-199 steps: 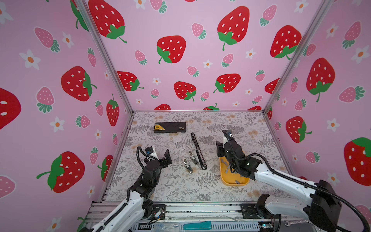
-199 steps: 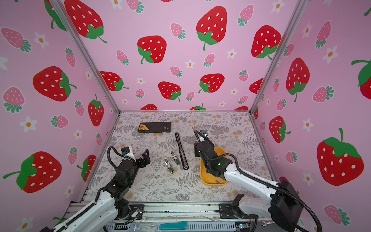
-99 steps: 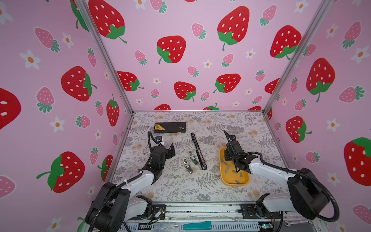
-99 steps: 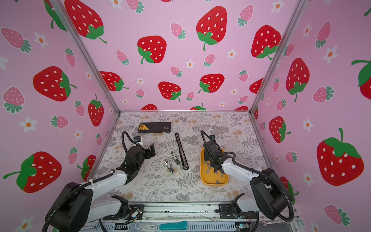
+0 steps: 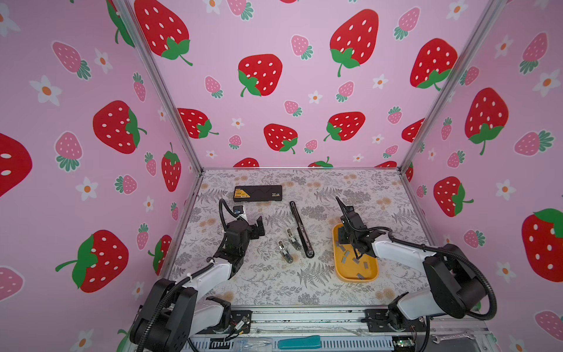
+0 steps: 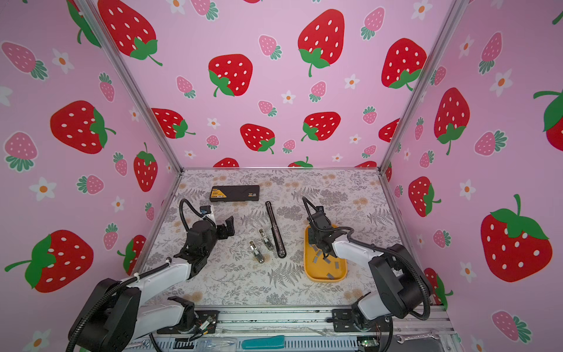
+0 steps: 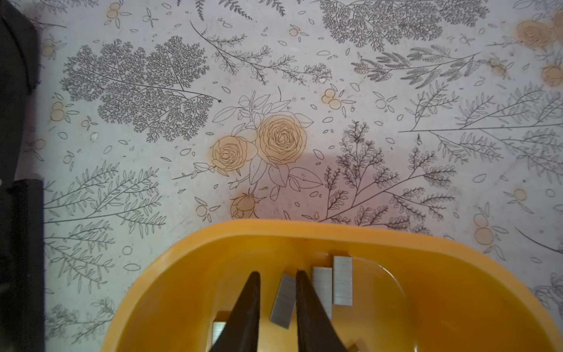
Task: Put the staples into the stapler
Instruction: 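Lower the open right gripper into the yellow tray onto a silver staple strip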
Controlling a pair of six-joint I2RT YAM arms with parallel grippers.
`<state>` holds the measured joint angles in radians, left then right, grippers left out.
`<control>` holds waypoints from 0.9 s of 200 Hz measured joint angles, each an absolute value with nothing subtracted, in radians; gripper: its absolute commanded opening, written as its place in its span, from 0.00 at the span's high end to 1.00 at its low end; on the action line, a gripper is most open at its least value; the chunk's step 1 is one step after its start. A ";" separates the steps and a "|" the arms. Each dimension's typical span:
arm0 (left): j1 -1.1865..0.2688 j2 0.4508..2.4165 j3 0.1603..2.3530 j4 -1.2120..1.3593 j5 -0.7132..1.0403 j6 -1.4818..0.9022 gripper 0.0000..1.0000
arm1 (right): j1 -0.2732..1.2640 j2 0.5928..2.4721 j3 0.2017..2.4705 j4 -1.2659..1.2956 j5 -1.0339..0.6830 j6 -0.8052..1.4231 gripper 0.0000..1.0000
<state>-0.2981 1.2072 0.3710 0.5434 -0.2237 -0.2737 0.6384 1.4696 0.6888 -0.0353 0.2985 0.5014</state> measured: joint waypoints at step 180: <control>-0.298 1.207 0.368 0.571 -0.223 -0.284 0.01 | 0.638 1.526 0.678 -0.053 0.290 0.513 0.70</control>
<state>-0.2981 1.2068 0.3676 0.5709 -0.2226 -0.2836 0.6380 1.5261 0.6777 -0.0528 0.2901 0.5125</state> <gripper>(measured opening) 0.990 0.296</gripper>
